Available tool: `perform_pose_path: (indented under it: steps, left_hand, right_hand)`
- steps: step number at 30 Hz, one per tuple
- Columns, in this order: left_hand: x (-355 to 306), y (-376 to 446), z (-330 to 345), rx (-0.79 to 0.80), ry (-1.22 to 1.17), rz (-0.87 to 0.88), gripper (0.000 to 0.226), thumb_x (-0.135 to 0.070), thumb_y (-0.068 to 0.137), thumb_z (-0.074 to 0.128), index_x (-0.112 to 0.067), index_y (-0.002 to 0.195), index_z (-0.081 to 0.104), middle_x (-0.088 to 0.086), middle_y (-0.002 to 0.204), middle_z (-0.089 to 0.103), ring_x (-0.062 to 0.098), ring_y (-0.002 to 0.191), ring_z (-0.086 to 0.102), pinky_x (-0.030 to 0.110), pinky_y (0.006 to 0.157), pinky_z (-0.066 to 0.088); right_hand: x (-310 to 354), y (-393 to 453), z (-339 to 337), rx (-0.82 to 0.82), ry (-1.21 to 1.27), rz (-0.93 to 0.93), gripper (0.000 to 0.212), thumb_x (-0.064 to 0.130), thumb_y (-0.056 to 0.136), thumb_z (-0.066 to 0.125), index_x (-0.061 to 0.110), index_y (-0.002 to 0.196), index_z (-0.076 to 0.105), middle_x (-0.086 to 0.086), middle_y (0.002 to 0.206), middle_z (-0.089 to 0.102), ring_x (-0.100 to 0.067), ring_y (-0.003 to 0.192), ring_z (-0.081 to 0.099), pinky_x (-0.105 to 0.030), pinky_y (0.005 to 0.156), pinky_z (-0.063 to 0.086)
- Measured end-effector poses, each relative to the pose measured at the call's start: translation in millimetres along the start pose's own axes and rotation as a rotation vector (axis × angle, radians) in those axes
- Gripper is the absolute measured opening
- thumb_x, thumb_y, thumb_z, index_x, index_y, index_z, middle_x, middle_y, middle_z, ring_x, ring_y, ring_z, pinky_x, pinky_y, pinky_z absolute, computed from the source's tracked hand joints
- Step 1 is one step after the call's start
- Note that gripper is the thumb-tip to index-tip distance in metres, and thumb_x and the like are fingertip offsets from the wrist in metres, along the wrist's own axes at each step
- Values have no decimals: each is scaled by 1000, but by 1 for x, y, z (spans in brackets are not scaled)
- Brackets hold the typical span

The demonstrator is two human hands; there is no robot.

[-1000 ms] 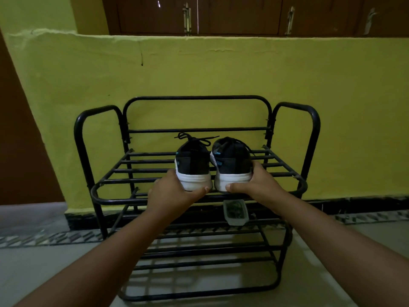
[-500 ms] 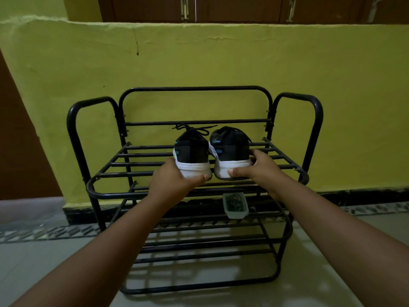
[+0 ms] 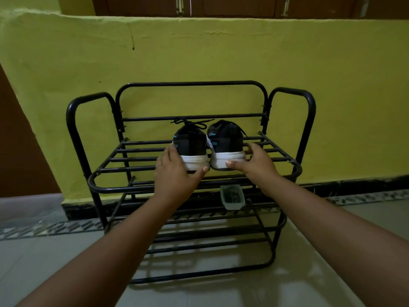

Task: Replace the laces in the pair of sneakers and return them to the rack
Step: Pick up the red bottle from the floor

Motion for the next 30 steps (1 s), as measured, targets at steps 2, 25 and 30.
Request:
perform_pose_path:
  steps: [2, 25, 30]
  left_hand:
    - [-16, -11, -13, -144, -190, 123, 59, -33, 92, 55, -11, 142, 33, 8, 142, 39, 22, 133, 32, 35, 110, 30]
    - [-308, -205, 36, 516, -573, 515, 21, -25, 95, 50, -13, 108, 62, 4, 100, 66, 17, 92, 60, 25, 76, 46]
    - [-320, -244, 109, 648, -419, 584, 28, -30, 95, 50, -13, 117, 56, 4, 112, 61, 17, 101, 57, 25, 79, 43]
  right_hand:
    - [5, -8, -13, -70, -98, 1, 80, 29, 78, 75, 18, 143, 30, -5, 147, 37, -27, 130, 41, -44, 101, 42]
    - [-46, -236, -334, -171, -306, 332, 12, 12, 89, 62, 7, 79, 68, -6, 77, 70, -19, 72, 63, -27, 59, 46]
    - [-137, -234, -353, 47, -345, 748, 19, 16, 89, 63, -3, 91, 61, -16, 81, 65, -25, 61, 57, -31, 57, 49]
Point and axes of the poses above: each hand's wrist, its own y-axis towards the middle knuckle, its own z-axis out of the palm, x = y × z, the point moved 3 cm from there along y, towards the middle knuckle
